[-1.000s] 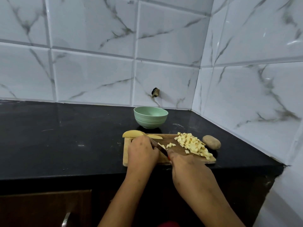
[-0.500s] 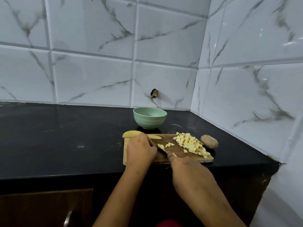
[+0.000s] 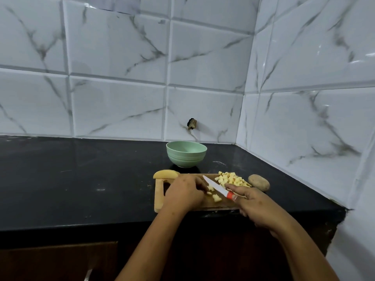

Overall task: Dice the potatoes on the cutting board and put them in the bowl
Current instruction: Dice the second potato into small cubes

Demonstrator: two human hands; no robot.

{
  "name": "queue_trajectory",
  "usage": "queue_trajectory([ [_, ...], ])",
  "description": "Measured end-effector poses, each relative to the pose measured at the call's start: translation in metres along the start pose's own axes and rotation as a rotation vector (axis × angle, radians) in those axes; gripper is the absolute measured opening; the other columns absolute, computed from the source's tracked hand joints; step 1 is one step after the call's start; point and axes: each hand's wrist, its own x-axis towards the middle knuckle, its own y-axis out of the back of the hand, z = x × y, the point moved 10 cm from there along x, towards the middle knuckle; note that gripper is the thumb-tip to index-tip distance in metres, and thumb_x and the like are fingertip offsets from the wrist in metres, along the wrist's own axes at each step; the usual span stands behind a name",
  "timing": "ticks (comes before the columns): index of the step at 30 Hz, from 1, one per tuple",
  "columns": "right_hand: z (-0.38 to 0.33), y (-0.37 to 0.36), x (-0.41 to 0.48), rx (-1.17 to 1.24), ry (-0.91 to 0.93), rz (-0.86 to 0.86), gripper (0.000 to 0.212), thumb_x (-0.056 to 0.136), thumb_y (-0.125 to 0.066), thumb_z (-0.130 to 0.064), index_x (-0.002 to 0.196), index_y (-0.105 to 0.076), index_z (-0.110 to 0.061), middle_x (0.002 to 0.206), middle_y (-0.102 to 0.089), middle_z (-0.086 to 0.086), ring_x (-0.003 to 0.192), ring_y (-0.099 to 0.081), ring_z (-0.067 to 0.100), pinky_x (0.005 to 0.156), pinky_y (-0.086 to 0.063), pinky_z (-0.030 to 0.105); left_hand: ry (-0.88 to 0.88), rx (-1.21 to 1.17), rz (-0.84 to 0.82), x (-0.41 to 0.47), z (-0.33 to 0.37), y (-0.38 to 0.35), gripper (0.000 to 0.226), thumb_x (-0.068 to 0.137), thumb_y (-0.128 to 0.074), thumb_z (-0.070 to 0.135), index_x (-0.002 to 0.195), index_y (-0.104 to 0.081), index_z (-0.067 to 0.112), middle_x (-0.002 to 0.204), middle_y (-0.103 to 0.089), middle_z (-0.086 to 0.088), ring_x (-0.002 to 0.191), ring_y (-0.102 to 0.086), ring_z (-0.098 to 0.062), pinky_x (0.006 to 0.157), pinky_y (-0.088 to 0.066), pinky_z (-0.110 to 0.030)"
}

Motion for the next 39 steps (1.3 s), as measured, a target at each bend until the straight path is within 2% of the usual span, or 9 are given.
queue_trajectory([
  [5,0.005,-0.013,-0.005,0.112,0.007,-0.058,0.033,0.102,-0.045,-0.023,0.128,-0.056,-0.04,0.05,-0.041,-0.009,0.036,-0.034,-0.001,0.039,-0.026,0.014,0.076,-0.238,0.144,0.0,-0.018,0.016,0.034,0.082,-0.048,0.001,0.078,-0.071,0.026,0.08,-0.064,0.007,0.062,-0.05,-0.005,0.051,-0.037,-0.013],
  [8,0.009,-0.014,-0.006,0.151,-0.012,-0.083,0.028,0.101,-0.047,-0.022,0.118,-0.062,-0.038,0.046,-0.041,-0.011,0.038,-0.034,0.0,0.039,-0.026,0.014,0.107,-0.346,0.214,-0.001,-0.026,0.023,0.033,0.08,-0.047,-0.001,0.081,-0.071,0.021,0.083,-0.066,0.005,0.058,-0.049,-0.005,0.045,-0.034,-0.01],
  [17,0.016,0.001,0.003,0.066,-0.026,-0.238,0.025,0.098,-0.053,-0.027,0.105,-0.071,-0.043,0.054,-0.048,-0.003,0.043,-0.031,0.005,0.041,-0.023,0.017,0.067,-0.292,0.201,0.0,-0.025,0.017,0.023,0.088,-0.054,0.009,0.09,-0.069,0.026,0.075,-0.057,0.015,0.058,-0.051,-0.004,0.047,-0.036,-0.008],
  [21,0.014,0.011,0.022,-0.015,0.01,-0.102,0.025,0.099,-0.051,-0.027,0.112,-0.067,-0.041,0.051,-0.048,-0.006,0.042,-0.034,0.002,0.042,-0.027,0.015,0.044,-0.271,0.193,-0.002,-0.024,0.014,0.027,0.09,-0.05,0.007,0.091,-0.069,0.026,0.07,-0.056,0.013,0.05,-0.046,-0.004,0.043,-0.033,-0.01],
  [26,0.004,0.017,0.021,-0.078,0.108,0.038,0.027,0.097,-0.053,-0.031,0.12,-0.063,-0.04,0.051,-0.046,-0.007,0.054,-0.04,0.011,0.051,-0.031,0.017,0.022,-0.244,0.199,-0.003,-0.024,0.016,0.029,0.092,-0.048,0.006,0.099,-0.069,0.025,0.1,-0.063,0.009,0.068,-0.055,-0.004,0.051,-0.039,-0.008],
  [29,-0.011,0.013,0.0,-0.152,0.223,0.057,0.026,0.097,-0.052,-0.028,0.115,-0.06,-0.045,0.052,-0.054,-0.019,0.051,-0.048,-0.003,0.047,-0.033,0.008,0.021,-0.251,0.227,-0.004,-0.025,0.02,0.035,0.092,-0.044,0.003,0.106,-0.067,0.025,0.094,-0.061,0.007,0.061,-0.048,-0.004,0.048,-0.037,-0.009],
  [32,-0.019,0.0,-0.019,-0.267,0.255,0.02,0.029,0.097,-0.051,-0.032,0.115,-0.054,-0.054,0.056,-0.049,-0.041,0.064,-0.049,-0.021,0.057,-0.038,0.006,0.031,-0.253,0.268,-0.004,-0.029,0.023,0.037,0.093,-0.043,0.003,0.112,-0.065,0.026,0.096,-0.059,0.007,0.068,-0.045,-0.005,0.051,-0.036,-0.011],
  [36,-0.012,0.002,-0.016,-0.496,0.207,0.115,0.032,0.098,-0.045,-0.042,0.125,-0.048,-0.059,0.078,-0.054,-0.025,0.064,-0.055,0.001,0.055,-0.04,0.015,0.013,-0.224,0.286,-0.006,-0.026,0.023,0.034,0.094,-0.045,0.006,0.113,-0.065,0.025,0.093,-0.058,0.008,0.069,-0.044,-0.005,0.054,-0.034,-0.012],
  [39,-0.008,0.013,-0.006,-0.593,0.171,0.244,0.035,0.1,-0.042,-0.041,0.131,-0.046,-0.056,0.094,-0.062,-0.016,0.07,-0.057,0.006,0.062,-0.049,0.02,-0.007,-0.185,0.285,-0.008,-0.022,0.023,0.031,0.094,-0.046,0.007,0.11,-0.066,0.024,0.092,-0.058,0.009,0.068,-0.045,-0.004,0.053,-0.034,-0.011],
])
